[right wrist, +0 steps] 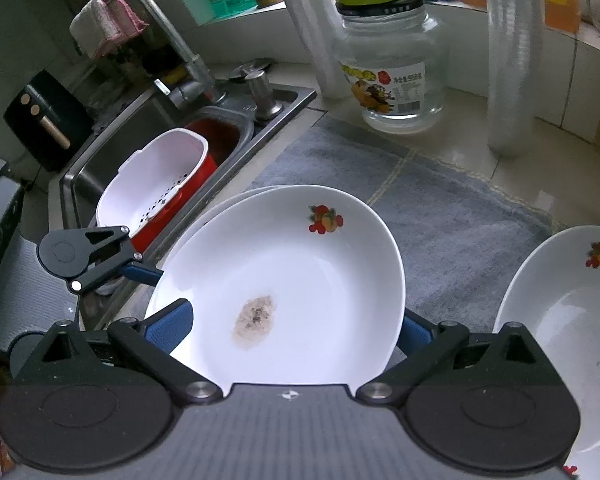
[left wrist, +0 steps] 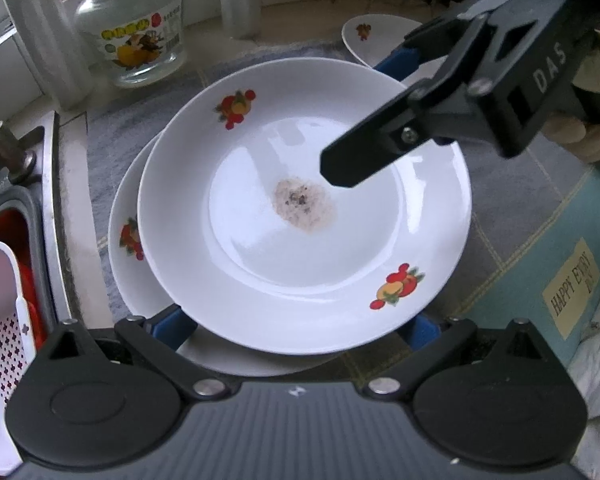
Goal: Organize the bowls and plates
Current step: 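Lower both held plates onto the stack by the sink and open both tools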
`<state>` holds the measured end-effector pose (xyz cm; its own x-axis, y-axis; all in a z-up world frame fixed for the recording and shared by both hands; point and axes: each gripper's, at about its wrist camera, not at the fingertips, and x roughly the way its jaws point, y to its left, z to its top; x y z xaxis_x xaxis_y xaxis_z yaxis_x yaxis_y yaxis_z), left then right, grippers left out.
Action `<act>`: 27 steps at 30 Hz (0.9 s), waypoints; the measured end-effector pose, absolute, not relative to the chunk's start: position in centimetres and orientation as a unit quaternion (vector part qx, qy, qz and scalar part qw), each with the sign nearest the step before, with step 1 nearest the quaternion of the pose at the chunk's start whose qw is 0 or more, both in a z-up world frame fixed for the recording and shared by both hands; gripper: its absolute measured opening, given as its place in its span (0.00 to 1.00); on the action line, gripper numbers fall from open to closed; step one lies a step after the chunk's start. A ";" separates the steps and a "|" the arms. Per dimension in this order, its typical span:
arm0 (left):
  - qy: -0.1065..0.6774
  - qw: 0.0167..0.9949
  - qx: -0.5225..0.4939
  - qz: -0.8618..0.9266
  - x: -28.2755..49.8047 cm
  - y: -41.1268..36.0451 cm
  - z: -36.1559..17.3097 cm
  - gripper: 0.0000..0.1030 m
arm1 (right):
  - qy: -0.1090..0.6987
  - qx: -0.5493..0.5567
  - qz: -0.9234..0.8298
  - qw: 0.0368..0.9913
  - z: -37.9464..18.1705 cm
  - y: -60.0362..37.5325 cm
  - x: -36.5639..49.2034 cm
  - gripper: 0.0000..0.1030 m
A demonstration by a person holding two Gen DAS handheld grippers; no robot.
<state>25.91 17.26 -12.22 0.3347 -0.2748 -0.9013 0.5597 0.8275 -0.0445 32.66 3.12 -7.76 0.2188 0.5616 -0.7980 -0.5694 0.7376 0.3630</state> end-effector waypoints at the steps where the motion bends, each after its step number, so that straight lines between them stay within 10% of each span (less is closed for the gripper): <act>1: 0.516 0.805 0.138 -0.259 26.0 17.3 -12.3 1.00 | 0.510 -0.002 0.360 0.781 -7.8 3.1 32.7 1.00; 27: 0.533 0.803 0.116 -0.240 25.7 17.0 -11.5 0.99 | 0.506 0.020 0.359 0.784 -8.5 4.2 34.8 1.00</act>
<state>25.74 17.03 -11.48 0.3160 -0.2623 -0.9118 0.5096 0.8576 -0.0701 34.82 4.15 -8.50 0.2316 0.5825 -0.7791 -0.5430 0.7420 0.3932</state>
